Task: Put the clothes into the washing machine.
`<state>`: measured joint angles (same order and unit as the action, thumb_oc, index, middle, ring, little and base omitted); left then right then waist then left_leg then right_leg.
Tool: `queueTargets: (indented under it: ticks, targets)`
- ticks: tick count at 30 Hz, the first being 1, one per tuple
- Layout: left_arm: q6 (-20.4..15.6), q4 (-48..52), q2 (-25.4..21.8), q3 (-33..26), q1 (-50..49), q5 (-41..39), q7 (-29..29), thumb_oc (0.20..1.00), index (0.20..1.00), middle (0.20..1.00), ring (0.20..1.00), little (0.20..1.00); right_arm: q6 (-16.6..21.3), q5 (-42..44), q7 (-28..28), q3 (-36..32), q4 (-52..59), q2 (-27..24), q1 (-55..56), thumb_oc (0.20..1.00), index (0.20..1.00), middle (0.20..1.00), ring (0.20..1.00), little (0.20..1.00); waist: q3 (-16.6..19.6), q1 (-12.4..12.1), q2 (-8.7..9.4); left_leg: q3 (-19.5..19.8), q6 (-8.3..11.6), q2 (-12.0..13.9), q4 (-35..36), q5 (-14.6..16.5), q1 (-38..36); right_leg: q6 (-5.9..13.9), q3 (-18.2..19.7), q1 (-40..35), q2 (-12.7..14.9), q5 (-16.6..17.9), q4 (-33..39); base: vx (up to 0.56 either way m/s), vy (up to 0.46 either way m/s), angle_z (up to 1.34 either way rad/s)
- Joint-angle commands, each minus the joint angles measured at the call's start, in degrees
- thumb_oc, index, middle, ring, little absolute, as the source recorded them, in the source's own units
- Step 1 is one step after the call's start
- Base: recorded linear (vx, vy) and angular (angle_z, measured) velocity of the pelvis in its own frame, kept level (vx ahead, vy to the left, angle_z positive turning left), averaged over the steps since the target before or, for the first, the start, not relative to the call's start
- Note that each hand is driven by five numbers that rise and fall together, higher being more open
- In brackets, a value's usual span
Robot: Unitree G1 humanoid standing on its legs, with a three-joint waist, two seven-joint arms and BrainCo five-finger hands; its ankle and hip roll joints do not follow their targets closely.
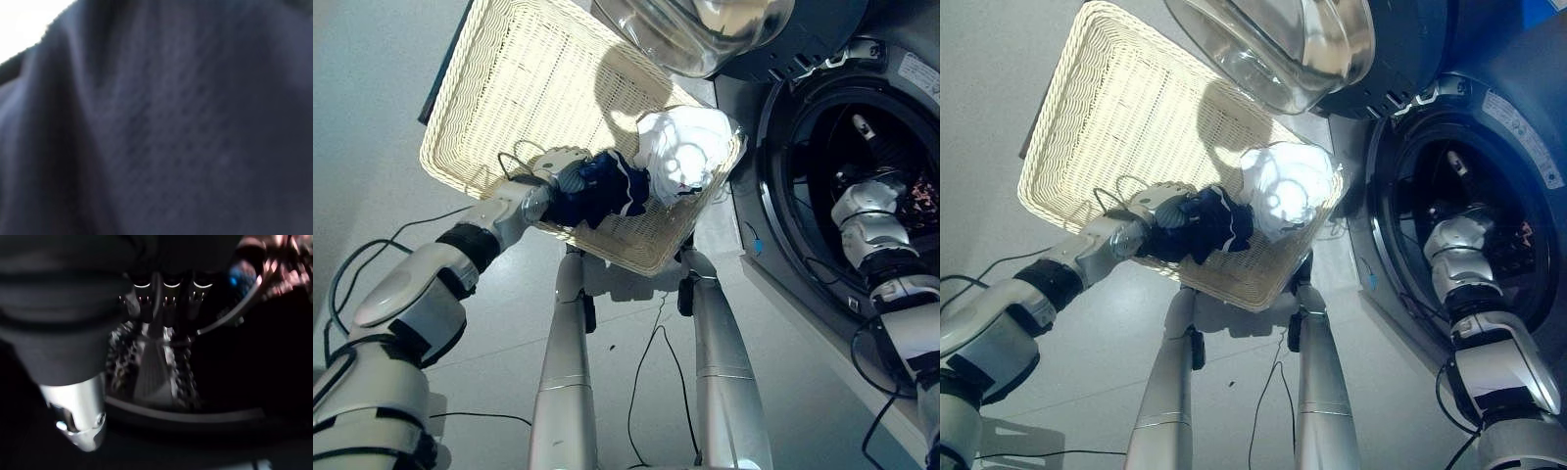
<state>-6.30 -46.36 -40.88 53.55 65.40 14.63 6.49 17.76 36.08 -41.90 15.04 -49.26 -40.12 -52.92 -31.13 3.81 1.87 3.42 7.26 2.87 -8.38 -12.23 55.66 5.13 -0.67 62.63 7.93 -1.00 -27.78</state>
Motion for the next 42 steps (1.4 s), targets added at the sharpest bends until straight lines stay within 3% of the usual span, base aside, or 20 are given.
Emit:
queueTargets:
  ticks: [1, 11, 14, 16, 19, 21, 23, 29, 31, 37, 42]
  targets:
    - [-3.99, -0.77, 2.34, -6.66, -3.74, -5.95, 5.12, 0.200, 0.200, 0.200, 0.200, 0.200, 2.26, 0.12, -1.25, -0.64, 4.32, -0.55, 3.26, 1.000, 1.000, 1.000, 1.000, 1.000, 1.34, 0.85, -0.96, -3.70, -1.72, -3.01, -6.49, 8.11, 0.16, 3.53, -2.69, -3.74, -4.34, 11.92, 14.90, 0.00, 0.000, 0.00]
    - [-17.45, 6.66, 4.84, -21.12, -11.07, -16.59, 12.10, 0.200, 0.200, 0.200, 0.200, 0.200, 1.69, -0.28, 2.08, -4.61, 12.48, 5.19, 12.23, 1.000, 1.000, 1.000, 1.000, 1.000, 1.34, 0.41, -1.18, -3.66, -1.63, -3.15, -6.12, 7.55, 0.25, 3.07, -2.56, -3.57, -4.41, 11.41, 14.22, 0.00, 0.000, 0.00]
    - [-18.44, 7.72, 5.13, -22.36, -11.61, -17.47, 12.19, 0.200, 0.200, 0.200, 0.200, 0.200, 1.39, -0.92, 2.48, -4.82, 13.78, 5.76, 12.90, 1.000, 1.000, 1.000, 1.000, 1.000, 1.34, 0.37, -1.17, -3.65, -1.64, -3.19, -6.06, 7.52, 0.21, 3.04, -2.54, -3.61, -4.44, 11.33, 14.21, 0.00, 0.000, 0.00]
    - [-22.89, 12.18, 6.78, -26.98, -14.28, -19.96, 12.21, 0.200, 0.200, 0.200, 0.200, 0.200, 1.73, -2.31, 6.46, -5.27, 19.30, 8.16, 15.66, 1.000, 1.000, 1.000, 1.000, 1.000, 1.34, 0.21, -1.12, -3.52, -1.74, -3.33, -5.90, 7.37, 0.11, 2.90, -2.55, -3.63, -4.49, 11.12, 13.96, 0.00, 0.000, 0.00]
    - [-25.28, 16.06, 8.38, -29.89, -16.48, -21.21, 11.61, 0.200, 0.200, 0.200, 0.200, 0.200, 1.42, -3.60, 10.23, -5.17, 25.02, 10.17, 18.23, 1.000, 1.000, 1.000, 1.000, 1.000, 1.34, 0.23, -1.13, -3.48, -1.79, -3.44, -5.88, 7.16, 0.14, 2.76, -2.51, -3.56, -4.57, 10.95, 13.67, 0.00, 0.000, 0.00]
    - [-26.13, 17.26, 8.99, -30.68, -17.21, -21.83, 11.23, 0.200, 0.200, 0.200, 0.200, 0.200, 1.39, -3.98, 11.87, -5.05, 26.53, 10.81, 19.02, 1.000, 1.000, 1.000, 1.000, 1.000, 1.34, 0.25, -1.14, -3.46, -1.82, -3.48, -5.91, 7.11, 0.15, 2.73, -2.50, -3.53, -4.59, 10.91, 13.55, 0.00, 0.000, 0.00]
    - [-27.55, 21.52, 11.07, -32.96, -19.43, -22.85, 9.62, 0.200, 0.200, 0.200, 0.200, 0.200, -0.03, -3.45, 18.01, -4.31, 31.70, 13.04, 21.61, 1.000, 1.000, 1.000, 1.000, 1.000, 1.34, 0.36, -1.02, -3.38, -1.94, -3.56, -5.83, 6.88, 0.15, 2.63, -2.41, -3.53, -4.66, 10.81, 13.34, 0.00, 0.000, 0.00]
    - [-30.03, 28.87, 14.21, -35.40, -23.38, -26.34, 5.88, 0.200, 0.200, 0.200, 0.200, 0.200, -1.74, -2.72, 27.62, -1.35, 40.18, 15.36, 25.01, 1.000, 1.000, 1.000, 1.000, 1.000, 1.34, 0.30, -1.05, -3.38, -2.08, -3.53, -5.41, 6.14, -0.19, 2.42, -2.50, -3.85, -4.67, 10.51, 12.96, 0.00, 0.000, 0.00]
    - [-30.13, 30.03, 14.50, -35.50, -23.83, -26.40, 5.54, 0.200, 0.200, 0.200, 0.200, 0.200, -1.43, -2.77, 28.70, -0.93, 41.37, 15.54, 25.40, 1.000, 1.000, 1.000, 1.000, 1.000, 1.34, 0.29, -1.06, -3.35, -2.12, -3.55, -5.40, 6.05, -0.19, 2.41, -2.52, -3.89, -4.63, 10.47, 12.94, 0.00, 0.000, 0.00]
    - [-30.99, 38.15, 15.24, -35.91, -26.64, -27.87, 0.61, 0.200, 0.200, 0.200, 0.200, 0.200, -3.74, 3.16, 41.23, 1.28, 50.70, 15.30, 26.50, 1.000, 1.000, 1.000, 1.000, 1.000, 1.34, 0.02, -0.98, -3.04, -2.39, -3.75, -5.23, 5.60, -0.24, 2.27, -2.71, -4.15, -4.65, 10.44, 13.06, 0.00, 0.000, 0.00]
    - [-30.24, 41.04, 14.85, -35.30, -26.54, -26.81, -0.56, 0.200, 0.200, 0.200, 0.200, 0.200, -4.70, 6.53, 45.41, 2.55, 54.47, 14.57, 25.17, 1.000, 1.000, 1.000, 1.000, 1.000, 1.34, -0.30, -0.91, -2.77, -2.39, -3.80, -5.17, 5.30, -0.45, 2.24, -2.93, -4.57, -4.57, 10.54, 13.19, 0.00, 0.000, 0.00]
